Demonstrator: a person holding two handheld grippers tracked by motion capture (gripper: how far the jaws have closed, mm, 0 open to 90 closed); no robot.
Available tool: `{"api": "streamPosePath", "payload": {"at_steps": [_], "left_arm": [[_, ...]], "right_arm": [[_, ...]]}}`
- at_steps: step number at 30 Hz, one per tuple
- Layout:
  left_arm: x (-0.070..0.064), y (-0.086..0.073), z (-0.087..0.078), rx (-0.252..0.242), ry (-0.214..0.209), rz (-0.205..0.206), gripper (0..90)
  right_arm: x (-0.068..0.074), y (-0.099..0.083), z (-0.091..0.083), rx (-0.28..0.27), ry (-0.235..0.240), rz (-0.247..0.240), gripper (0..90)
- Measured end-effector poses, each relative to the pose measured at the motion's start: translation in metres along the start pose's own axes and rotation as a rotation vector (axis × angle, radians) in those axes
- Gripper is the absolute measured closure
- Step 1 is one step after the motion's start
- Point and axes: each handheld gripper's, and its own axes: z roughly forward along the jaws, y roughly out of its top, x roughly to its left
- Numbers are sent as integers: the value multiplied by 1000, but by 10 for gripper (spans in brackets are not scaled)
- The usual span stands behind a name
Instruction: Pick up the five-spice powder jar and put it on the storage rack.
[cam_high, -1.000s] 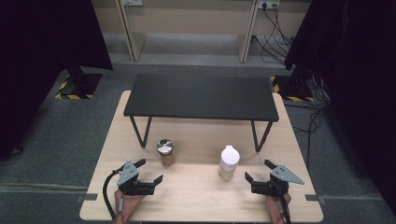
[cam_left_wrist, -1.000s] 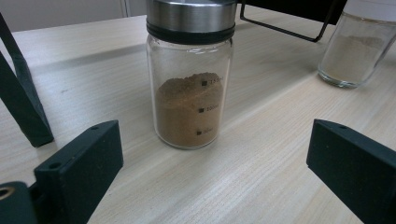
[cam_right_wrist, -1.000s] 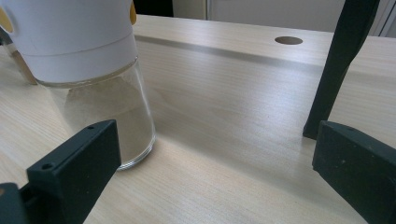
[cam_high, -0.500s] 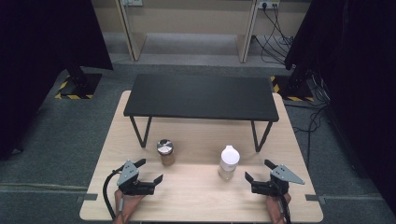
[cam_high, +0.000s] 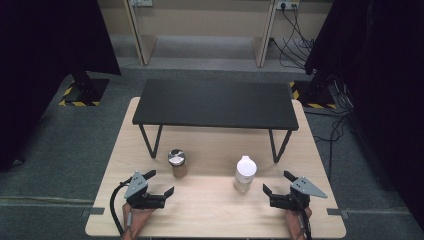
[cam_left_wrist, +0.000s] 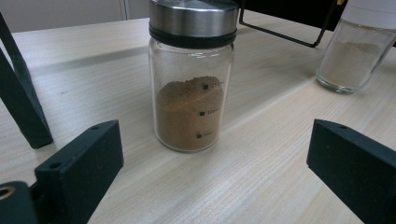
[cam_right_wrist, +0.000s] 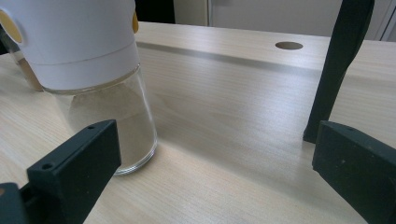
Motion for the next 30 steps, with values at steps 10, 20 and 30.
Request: {"api": "streamPosePath", "payload": {"at_steps": [10,20,30], "left_arm": [[1,0,0,-2,-5,-3,29],[1,0,0,-2,-4,-3,29],[1,-1,0,-7,-8,2,27]], "right_arm": [[0,1,1,5,8,-10,11],[0,1,1,9,6,-9,11],[0,2,2,13,2,-8,11]]}}
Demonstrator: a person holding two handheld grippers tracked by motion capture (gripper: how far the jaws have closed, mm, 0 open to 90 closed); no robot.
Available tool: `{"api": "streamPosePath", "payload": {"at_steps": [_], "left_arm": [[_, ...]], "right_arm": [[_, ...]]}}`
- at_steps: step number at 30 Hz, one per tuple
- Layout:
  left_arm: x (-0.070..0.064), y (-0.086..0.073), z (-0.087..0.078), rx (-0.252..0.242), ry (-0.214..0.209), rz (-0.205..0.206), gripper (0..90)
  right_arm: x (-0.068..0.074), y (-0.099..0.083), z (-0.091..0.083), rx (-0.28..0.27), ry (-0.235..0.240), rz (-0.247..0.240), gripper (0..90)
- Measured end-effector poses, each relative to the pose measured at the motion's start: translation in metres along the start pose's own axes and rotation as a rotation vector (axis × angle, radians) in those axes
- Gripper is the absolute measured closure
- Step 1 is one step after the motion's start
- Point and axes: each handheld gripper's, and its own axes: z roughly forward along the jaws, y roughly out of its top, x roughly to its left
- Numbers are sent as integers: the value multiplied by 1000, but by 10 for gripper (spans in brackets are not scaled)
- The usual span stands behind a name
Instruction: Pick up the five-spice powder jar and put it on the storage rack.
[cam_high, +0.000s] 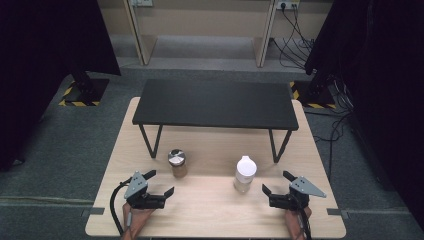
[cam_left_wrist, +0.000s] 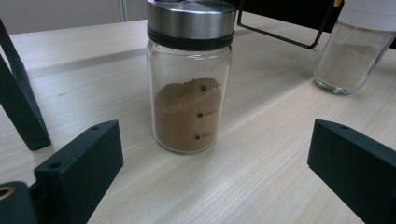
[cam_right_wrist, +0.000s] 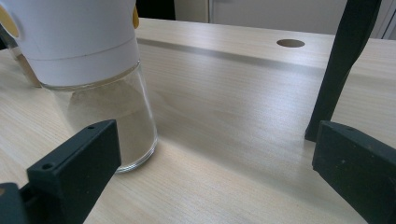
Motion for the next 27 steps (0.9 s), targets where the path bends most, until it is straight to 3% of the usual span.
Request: {"api": "streamPosePath", "payload": {"at_steps": [9,19,21,27], "left_arm": [[0,-2,0,-16,-2,-1,28],[5,-6,-3,-50,-9,-37,24],[7,-6,-3,-66,-20,-64,25],[8,-5,-5,-81,-27,-59,33]], "right_arm": [[1,0,0,-2,-10,3,11],[1,-1,-1,-5,-14,8,11],[1,-1,-1,-4,-15,7,11],[2,0,0,0,-19,4,11]]}}
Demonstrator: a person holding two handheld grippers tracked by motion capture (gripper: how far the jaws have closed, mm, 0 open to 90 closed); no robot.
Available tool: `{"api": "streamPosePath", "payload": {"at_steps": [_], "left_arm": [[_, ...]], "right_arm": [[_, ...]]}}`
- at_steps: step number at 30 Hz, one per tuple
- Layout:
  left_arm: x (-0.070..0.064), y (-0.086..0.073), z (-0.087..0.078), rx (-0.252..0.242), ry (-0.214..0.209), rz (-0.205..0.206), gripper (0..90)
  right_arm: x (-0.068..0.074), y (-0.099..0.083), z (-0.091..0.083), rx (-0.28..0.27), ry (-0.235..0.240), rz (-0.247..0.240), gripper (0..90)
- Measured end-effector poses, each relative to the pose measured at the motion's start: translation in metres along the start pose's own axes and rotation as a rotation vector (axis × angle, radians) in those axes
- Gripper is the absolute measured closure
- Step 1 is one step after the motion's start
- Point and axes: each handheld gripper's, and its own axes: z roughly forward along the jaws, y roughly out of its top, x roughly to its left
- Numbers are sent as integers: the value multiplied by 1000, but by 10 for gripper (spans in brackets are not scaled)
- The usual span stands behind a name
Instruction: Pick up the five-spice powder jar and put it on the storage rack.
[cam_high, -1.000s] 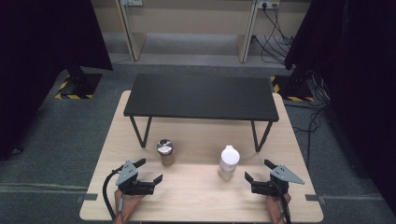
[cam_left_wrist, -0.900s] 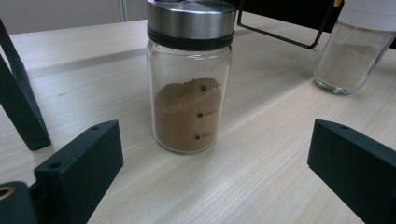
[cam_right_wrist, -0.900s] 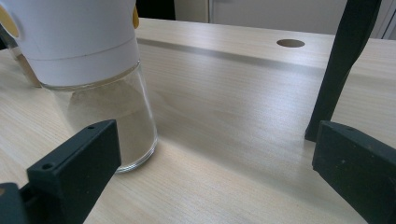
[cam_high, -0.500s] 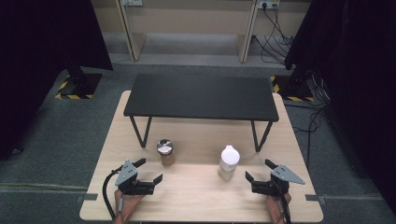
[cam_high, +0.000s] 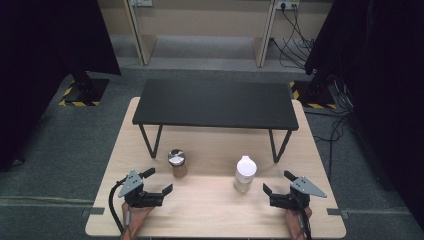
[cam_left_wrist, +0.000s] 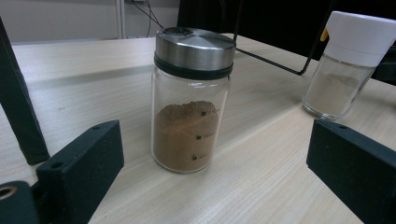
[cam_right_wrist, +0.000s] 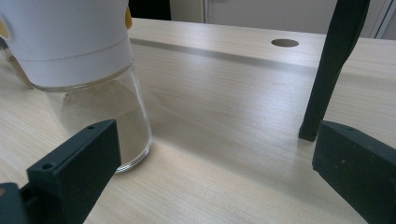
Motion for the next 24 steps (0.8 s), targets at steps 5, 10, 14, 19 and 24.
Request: {"api": "streamPosePath", "payload": {"at_steps": [5,10,14,19,24], "left_arm": [[0,3,1,-6,-1,3,33],[-4,7,5,-5,11,11,31],[-6,12,15,25,32,11,31],[-5,18,27,54,43,19,33],[-5,24,39,58,43,12,35]], "right_arm": [[0,0,0,1,1,-4,11],[1,0,0,3,0,-6,11],[1,0,0,3,0,-9,11],[1,0,0,3,2,-8,11],[1,1,0,5,3,-11,11]]}}
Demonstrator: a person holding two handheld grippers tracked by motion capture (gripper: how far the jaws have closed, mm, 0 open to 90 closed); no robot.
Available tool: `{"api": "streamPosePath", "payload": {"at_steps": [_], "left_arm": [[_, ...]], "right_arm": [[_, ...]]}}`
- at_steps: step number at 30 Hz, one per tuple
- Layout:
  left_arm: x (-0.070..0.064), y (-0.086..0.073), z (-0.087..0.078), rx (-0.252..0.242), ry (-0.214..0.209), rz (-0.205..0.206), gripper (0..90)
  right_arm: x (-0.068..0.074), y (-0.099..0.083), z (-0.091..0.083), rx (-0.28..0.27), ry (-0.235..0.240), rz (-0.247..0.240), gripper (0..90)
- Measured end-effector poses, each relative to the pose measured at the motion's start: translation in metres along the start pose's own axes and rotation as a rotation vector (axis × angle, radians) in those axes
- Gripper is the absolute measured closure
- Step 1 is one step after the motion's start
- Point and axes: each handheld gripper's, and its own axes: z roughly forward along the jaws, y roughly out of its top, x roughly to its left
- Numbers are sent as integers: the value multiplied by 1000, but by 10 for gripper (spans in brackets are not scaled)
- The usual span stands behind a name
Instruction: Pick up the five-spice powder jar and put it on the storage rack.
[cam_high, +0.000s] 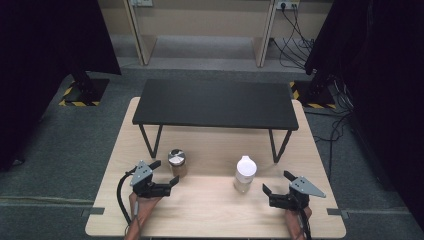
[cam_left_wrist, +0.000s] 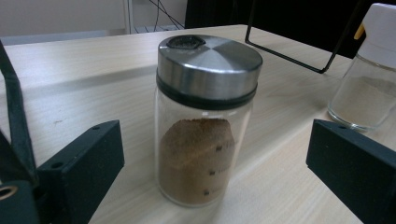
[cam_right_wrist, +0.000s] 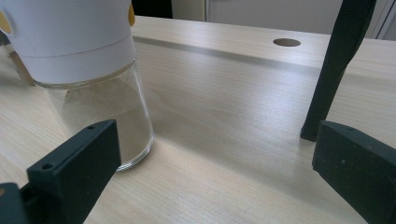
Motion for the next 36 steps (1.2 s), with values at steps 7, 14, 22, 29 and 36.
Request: {"api": "streamPosePath", "payload": {"at_steps": [7,14,22,29,36], "left_arm": [[0,5,14,10,-3,-17,44],[-3,7,21,22,6,-9,45],[-3,6,27,28,21,-28,81],[-7,9,33,44,43,-16,121],[-9,12,36,34,50,-20,183]], "right_arm": [[0,0,0,-2,1,4,11],[0,0,0,0,1,2,11],[0,0,0,2,0,0,11],[0,0,0,4,1,0,11],[0,0,0,3,1,-1,11]]}}
